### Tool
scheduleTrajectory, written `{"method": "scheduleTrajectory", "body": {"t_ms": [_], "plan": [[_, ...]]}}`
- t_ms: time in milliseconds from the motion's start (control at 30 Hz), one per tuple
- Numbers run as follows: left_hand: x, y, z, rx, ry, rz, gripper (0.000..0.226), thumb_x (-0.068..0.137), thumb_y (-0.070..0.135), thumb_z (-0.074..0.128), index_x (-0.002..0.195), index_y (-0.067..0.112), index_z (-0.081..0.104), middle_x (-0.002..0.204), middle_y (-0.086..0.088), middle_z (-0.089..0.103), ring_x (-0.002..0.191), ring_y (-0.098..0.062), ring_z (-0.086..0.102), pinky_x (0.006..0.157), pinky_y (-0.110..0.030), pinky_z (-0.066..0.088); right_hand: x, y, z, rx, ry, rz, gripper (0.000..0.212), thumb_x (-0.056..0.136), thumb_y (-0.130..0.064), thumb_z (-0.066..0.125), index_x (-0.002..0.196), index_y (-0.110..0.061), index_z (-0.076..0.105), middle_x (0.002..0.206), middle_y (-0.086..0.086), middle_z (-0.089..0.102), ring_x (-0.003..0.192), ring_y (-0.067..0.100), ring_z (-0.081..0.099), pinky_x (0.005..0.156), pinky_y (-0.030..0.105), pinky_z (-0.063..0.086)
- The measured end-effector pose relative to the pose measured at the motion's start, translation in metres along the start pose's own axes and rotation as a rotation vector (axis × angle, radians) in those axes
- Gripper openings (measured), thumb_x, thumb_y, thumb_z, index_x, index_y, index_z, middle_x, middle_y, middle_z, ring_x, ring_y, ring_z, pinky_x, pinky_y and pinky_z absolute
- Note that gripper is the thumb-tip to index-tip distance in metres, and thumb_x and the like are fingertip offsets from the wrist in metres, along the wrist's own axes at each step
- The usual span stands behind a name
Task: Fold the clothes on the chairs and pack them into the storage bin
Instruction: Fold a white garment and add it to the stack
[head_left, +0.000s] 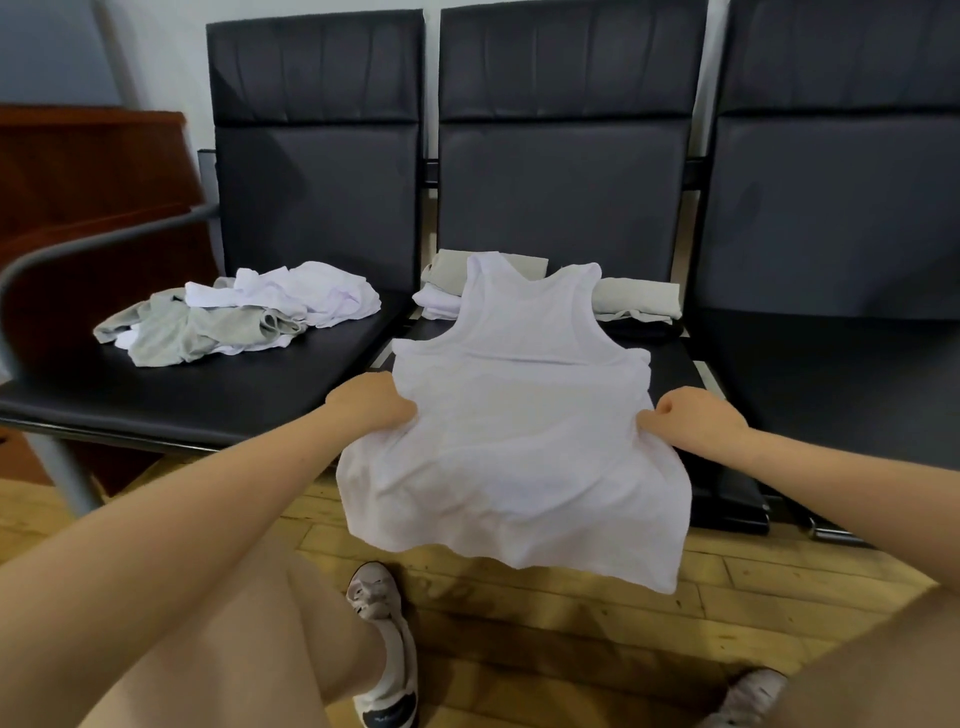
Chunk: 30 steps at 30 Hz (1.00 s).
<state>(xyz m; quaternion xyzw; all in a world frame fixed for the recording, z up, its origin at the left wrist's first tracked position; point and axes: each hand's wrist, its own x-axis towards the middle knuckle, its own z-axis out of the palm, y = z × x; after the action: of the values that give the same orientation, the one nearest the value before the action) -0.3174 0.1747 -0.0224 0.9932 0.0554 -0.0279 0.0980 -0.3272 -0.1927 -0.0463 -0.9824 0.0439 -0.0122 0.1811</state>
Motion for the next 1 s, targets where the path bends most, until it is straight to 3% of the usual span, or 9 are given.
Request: {"method": "scheduleTrajectory", "body": {"t_ms": [100, 200, 300, 433, 567, 667, 833, 900, 1000], "plan": [[0.016, 0.012, -0.016, -0.006, 0.04, 0.031, 0.022, 0.093, 0.029, 0.045, 0.076, 0.015, 0.044, 0.085, -0.003, 0.053, 0.081, -0.022, 0.052, 0.064, -0.029, 0.036, 0.025, -0.001, -0.01, 0.092, 0.045, 0.007, 0.036, 0.092, -0.029, 0.053, 0.077, 0.002, 0.062, 0.076, 0.018, 0.056, 0.071, 0.029, 0.057, 0.063, 0.034, 0.041], [0.042, 0.025, -0.022, 0.011, 0.01, 0.057, 0.03, 0.097, 0.023, 0.04, 0.113, 0.001, 0.054, 0.109, -0.015, 0.058, 0.094, -0.029, 0.054, 0.072, -0.028, 0.035, 0.057, 0.002, -0.018, 0.167, 0.101, 0.016, 0.037, 0.094, -0.025, 0.053, 0.089, 0.01, 0.065, 0.092, 0.022, 0.066, 0.093, 0.034, 0.062, 0.075, 0.035, 0.044], [0.08, 0.025, -0.013, -0.026, -0.022, 0.011, 0.05, 0.096, 0.031, 0.044, 0.137, 0.002, 0.038, 0.136, -0.012, 0.047, 0.113, -0.029, 0.052, 0.08, -0.028, 0.039, 0.084, 0.001, -0.02, 0.135, 0.092, -0.006, 0.03, 0.095, -0.026, 0.054, 0.107, -0.003, 0.068, 0.111, 0.014, 0.067, 0.101, 0.024, 0.061, 0.086, 0.032, 0.044], [0.117, 0.021, 0.005, -0.015, 0.038, -0.052, 0.06, 0.093, 0.037, 0.048, 0.142, 0.007, 0.03, 0.14, -0.015, 0.035, 0.126, -0.034, 0.041, 0.094, -0.039, 0.039, 0.119, -0.001, -0.017, 0.116, 0.014, -0.041, 0.048, 0.092, -0.034, 0.059, 0.134, -0.01, 0.054, 0.133, 0.008, 0.056, 0.12, 0.023, 0.054, 0.1, 0.034, 0.043], [0.135, 0.016, 0.016, 0.053, 0.012, -0.056, 0.057, 0.094, 0.042, 0.045, 0.141, 0.011, 0.033, 0.138, -0.016, 0.029, 0.127, -0.034, 0.033, 0.098, -0.04, 0.036, 0.139, -0.003, -0.004, 0.03, -0.058, -0.126, 0.028, 0.089, -0.034, 0.062, 0.096, -0.009, 0.072, 0.1, 0.004, 0.066, 0.097, 0.021, 0.061, 0.075, 0.027, 0.047], [0.148, 0.008, 0.016, -0.015, 0.002, -0.082, 0.053, 0.094, 0.04, 0.048, 0.137, 0.011, 0.038, 0.136, -0.016, 0.031, 0.126, -0.035, 0.035, 0.099, -0.041, 0.037, 0.144, -0.007, -0.001, 0.198, -0.064, -0.13, 0.029, 0.089, -0.029, 0.063, 0.069, -0.008, 0.063, 0.076, 0.005, 0.059, 0.076, 0.02, 0.056, 0.063, 0.026, 0.04], [0.169, 0.0, 0.02, -0.226, 0.141, -0.033, 0.031, 0.094, 0.031, 0.049, 0.115, 0.009, 0.055, 0.121, -0.017, 0.046, 0.112, -0.034, 0.049, 0.09, -0.039, 0.043, 0.154, -0.019, -0.005, 0.831, 0.003, -0.059, 0.02, 0.086, -0.027, 0.068, 0.081, -0.01, 0.058, 0.081, 0.01, 0.051, 0.079, 0.023, 0.048, 0.076, 0.033, 0.038], [0.173, 0.002, 0.021, -0.449, 0.225, 0.017, 0.022, 0.095, 0.027, 0.05, 0.102, 0.008, 0.058, 0.105, -0.012, 0.054, 0.097, -0.028, 0.055, 0.072, -0.031, 0.043, 0.157, -0.016, -0.005, 0.662, -0.018, -0.055, 0.028, 0.085, -0.03, 0.07, 0.077, -0.005, 0.06, 0.079, 0.008, 0.055, 0.076, 0.02, 0.051, 0.071, 0.03, 0.04], [0.169, 0.009, 0.013, -0.904, 0.266, 0.002, 0.015, 0.095, 0.025, 0.051, 0.1, 0.011, 0.055, 0.088, 0.0, 0.053, 0.078, -0.014, 0.05, 0.064, -0.021, 0.037, 0.161, -0.002, -0.003, 0.064, 0.013, -0.112, 0.039, 0.085, -0.041, 0.065, 0.067, -0.009, 0.054, 0.071, 0.001, 0.056, 0.07, 0.016, 0.053, 0.058, 0.026, 0.036]]}}
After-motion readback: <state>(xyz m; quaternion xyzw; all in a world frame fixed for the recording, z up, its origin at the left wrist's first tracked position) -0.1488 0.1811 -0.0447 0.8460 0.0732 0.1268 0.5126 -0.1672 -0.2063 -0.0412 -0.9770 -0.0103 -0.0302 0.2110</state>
